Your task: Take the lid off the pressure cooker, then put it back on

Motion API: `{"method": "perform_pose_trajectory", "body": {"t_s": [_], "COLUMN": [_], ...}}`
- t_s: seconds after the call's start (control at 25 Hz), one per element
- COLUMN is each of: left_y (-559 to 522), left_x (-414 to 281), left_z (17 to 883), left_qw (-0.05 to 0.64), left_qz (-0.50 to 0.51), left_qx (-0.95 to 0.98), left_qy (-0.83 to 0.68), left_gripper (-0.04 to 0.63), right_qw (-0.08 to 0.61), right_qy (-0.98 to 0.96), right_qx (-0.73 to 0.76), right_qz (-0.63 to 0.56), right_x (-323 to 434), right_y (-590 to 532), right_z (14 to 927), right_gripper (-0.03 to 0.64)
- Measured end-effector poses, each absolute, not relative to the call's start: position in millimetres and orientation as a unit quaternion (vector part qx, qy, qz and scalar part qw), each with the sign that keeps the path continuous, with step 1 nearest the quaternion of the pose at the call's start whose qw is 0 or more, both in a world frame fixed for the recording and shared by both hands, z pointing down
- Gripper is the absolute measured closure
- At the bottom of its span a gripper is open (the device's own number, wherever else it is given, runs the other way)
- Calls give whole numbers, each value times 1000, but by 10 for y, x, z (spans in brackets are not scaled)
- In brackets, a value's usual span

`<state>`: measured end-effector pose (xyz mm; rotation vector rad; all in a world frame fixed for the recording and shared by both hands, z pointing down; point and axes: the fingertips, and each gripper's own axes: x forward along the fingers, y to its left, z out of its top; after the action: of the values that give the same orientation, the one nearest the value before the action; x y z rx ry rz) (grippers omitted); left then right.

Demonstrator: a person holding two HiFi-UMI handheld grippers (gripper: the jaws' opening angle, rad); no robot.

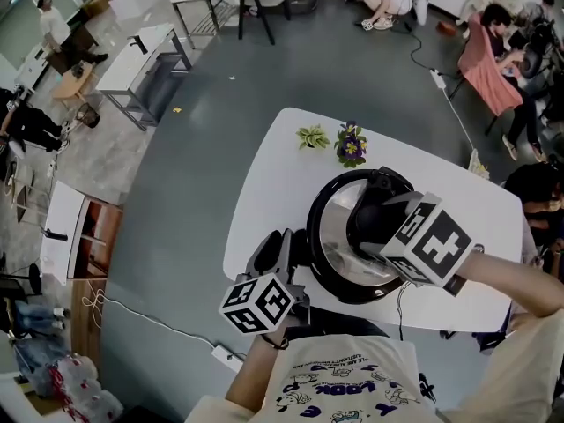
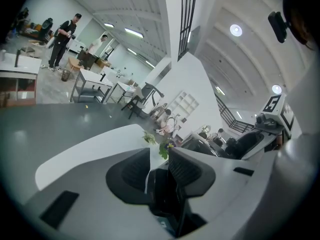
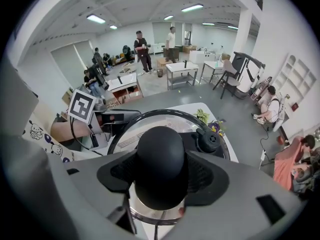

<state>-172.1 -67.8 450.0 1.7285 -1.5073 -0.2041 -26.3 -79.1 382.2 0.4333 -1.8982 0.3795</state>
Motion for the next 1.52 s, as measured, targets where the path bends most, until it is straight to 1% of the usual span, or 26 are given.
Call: {"method": "perform_pose_trajectory", "body": {"t_s": [0.36,0.84,1.04,1.32,1.52], "left_y": [-920,-1138,-1158,-1153,-1139], "left_x": [-1536,-633,-204,381,709], "left_z": [4139,3932,3873,3868,3865], "left_qw": [358,321,305,279,259], "left_qz": [-79,-51,-34,-2,23], "left_qx": [724,793,820,852,868], "left_qy": [-584,-515,-483,-444,-422], "left_gripper": [474,485,527,561,578], "right_qw": [522,487,472,456,449], "right_qy": [-787,-747,-725,-694,-674], "right_qx": [245,358,400,443,463], "right_qz": [218,278,304,338,360], "right_x": [238,1389,1886,2503,2814], "right_y": [-919,-891,-743,-486,-282], "right_z": [3750,3791,3858,4010,4139], "right_gripper": [321,321,321,321,322]}}
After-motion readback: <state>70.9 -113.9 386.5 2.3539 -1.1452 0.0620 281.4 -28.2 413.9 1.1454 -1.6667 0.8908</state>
